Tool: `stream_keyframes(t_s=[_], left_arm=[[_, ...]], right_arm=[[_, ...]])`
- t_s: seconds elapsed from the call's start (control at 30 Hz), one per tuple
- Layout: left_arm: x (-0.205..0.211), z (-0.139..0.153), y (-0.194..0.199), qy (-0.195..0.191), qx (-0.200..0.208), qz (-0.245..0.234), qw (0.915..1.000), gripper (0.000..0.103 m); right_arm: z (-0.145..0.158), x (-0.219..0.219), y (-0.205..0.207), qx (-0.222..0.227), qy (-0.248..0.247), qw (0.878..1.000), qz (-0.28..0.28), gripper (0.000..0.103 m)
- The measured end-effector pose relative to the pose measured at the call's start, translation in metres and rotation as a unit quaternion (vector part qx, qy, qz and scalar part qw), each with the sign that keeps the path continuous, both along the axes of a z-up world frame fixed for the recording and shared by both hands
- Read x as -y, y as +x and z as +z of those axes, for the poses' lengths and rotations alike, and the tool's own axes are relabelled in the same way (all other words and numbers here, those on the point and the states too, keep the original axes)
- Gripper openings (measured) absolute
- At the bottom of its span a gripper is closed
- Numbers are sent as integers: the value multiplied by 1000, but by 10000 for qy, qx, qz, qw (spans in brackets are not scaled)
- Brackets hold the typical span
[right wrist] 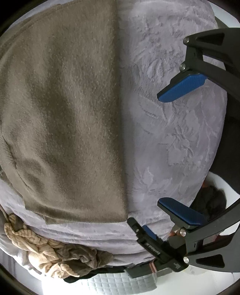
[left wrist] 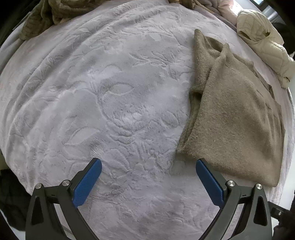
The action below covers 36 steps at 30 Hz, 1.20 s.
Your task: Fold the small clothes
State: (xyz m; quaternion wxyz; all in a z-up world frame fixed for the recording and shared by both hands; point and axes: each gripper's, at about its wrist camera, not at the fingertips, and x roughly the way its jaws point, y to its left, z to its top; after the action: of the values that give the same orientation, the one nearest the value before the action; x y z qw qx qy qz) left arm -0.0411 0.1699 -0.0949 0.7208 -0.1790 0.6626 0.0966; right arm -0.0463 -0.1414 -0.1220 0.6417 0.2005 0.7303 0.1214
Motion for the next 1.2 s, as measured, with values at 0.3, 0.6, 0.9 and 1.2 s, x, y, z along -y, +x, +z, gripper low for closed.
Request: stream_keyframes(t_s=[0.3, 0.6, 0.9, 1.2], left_arm=[[-9, 7, -10, -1668, 487, 434, 9838, 102], [-4, -6, -16, -2392, 524, 960, 9648, 102], [19, -9, -6, -2714, 645, 824, 9568, 102], [40, -13, 12, -3248, 880, 1354, 9319, 102]], right_arm=[[-14, 14, 16, 166, 1609, 9813, -1046, 103], [-59, 5, 20, -158, 2695, 9412, -2031, 100], [-85, 4, 17, -420, 3363, 8875, -3124, 34], [-40, 4, 43, 66, 3613, 8964, -2567, 11]])
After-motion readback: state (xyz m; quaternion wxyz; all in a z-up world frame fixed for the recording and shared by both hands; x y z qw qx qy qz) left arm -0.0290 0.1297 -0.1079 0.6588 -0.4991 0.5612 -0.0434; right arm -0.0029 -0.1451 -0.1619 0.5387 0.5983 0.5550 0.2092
